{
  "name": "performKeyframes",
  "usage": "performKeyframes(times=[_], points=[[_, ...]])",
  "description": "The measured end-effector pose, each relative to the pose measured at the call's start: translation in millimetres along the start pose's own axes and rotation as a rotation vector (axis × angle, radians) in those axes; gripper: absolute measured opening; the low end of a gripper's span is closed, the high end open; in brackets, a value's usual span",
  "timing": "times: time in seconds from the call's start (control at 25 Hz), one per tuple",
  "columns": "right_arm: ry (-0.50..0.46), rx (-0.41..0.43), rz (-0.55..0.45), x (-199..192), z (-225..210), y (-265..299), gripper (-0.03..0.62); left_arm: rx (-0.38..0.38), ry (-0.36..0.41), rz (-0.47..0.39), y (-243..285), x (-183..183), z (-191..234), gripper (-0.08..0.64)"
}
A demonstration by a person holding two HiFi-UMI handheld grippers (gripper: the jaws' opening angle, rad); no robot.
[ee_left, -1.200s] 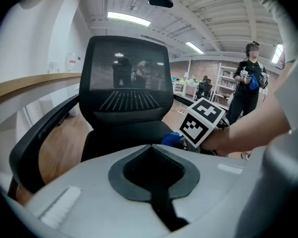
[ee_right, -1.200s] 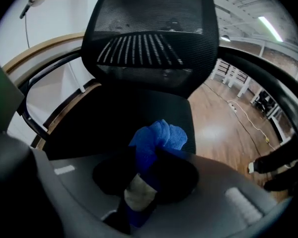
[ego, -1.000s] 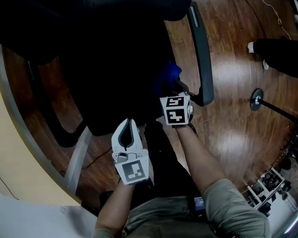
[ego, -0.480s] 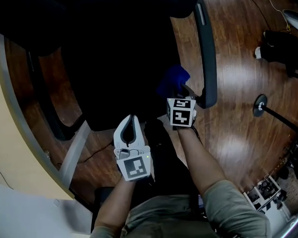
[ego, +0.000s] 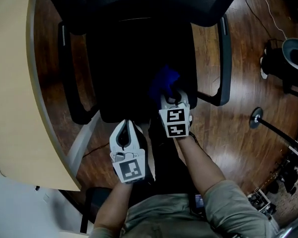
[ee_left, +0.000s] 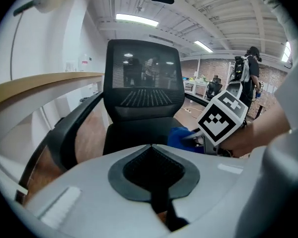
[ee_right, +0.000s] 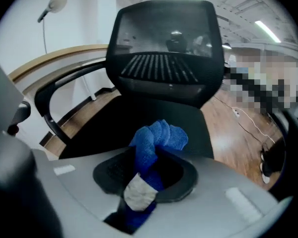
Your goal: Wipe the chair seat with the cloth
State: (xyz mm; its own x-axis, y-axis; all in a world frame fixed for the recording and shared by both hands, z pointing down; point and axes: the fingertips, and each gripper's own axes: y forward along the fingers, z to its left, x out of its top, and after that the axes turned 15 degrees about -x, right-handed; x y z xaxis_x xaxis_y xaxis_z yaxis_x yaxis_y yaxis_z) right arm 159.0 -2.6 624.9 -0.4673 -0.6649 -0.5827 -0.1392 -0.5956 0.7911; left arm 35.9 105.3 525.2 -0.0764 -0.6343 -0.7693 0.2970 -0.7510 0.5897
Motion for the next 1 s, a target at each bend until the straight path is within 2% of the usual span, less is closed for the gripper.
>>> performKeyframes(times=[0.28,0.48,0.72,0.84,1.0], points=[[-0.237,0.260,-0.069,7.4,169.3,-41.5,0.091,0.079,-0.054,0.002,-61.7,-32.8,55.4,0.006],[-0.357,0.383,-0.063,-13.9,242.0,-55.2,0.091,0.139,-0.079,0.010,-87.7,-55.1,78.9,0.006],[-0.436,0.425,-0.046,-39.9,266.5,-46.7,0.091,0.187,-0.097,0.023,-95.9,-84.0,89.7,0.006],[-0.434,0.413,-0.030,-49.2,259.8,-37.7,0.091,0.188,-0.095,0.052,-92.5,-94.0,90.3,0.006],[-0.401,0.369,-0.006,-58.3,232.5,-29.1,0.091,0.171,-0.074,0.040,-78.7,-92.6,79.7,0.006]])
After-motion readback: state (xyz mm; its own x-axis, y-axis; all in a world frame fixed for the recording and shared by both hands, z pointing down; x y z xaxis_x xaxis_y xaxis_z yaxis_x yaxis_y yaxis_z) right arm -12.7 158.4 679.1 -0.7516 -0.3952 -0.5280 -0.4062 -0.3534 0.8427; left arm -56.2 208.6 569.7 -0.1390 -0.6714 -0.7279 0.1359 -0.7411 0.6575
